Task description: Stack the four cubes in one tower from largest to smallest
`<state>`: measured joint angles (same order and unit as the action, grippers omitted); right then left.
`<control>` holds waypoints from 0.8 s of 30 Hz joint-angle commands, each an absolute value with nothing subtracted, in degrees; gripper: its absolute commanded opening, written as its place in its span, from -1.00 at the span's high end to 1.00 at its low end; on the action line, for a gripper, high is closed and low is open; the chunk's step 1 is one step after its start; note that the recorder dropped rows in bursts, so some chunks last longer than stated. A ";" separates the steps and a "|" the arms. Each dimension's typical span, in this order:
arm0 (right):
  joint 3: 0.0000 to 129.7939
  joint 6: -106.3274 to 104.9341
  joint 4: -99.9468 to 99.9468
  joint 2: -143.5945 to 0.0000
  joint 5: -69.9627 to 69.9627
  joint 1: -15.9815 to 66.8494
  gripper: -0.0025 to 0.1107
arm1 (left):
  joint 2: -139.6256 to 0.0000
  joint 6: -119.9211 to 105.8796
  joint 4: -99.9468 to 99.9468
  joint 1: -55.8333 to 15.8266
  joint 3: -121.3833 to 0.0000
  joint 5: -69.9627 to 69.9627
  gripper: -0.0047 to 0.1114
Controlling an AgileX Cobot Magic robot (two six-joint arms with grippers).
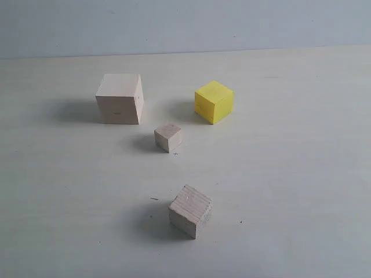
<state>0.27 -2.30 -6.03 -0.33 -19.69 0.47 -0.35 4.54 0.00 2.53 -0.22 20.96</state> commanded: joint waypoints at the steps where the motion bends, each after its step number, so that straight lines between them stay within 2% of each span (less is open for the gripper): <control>1: 0.00 -2.78 -5.97 0.00 -19.64 0.20 0.96 | 0.00 4.71 -0.31 2.19 0.00 20.27 0.92; 10: 0.00 -2.78 -5.96 0.00 -19.64 0.32 0.96 | 0.00 4.71 -0.31 2.19 0.00 19.41 0.92; 18: 0.00 -2.78 -5.96 0.00 -19.64 0.32 0.96 | 0.00 4.71 -0.31 2.19 0.00 -5.43 0.92; 24: 0.00 -2.78 -5.96 0.00 -19.64 0.32 0.96 | 0.00 4.71 -0.31 2.19 0.00 -5.53 0.92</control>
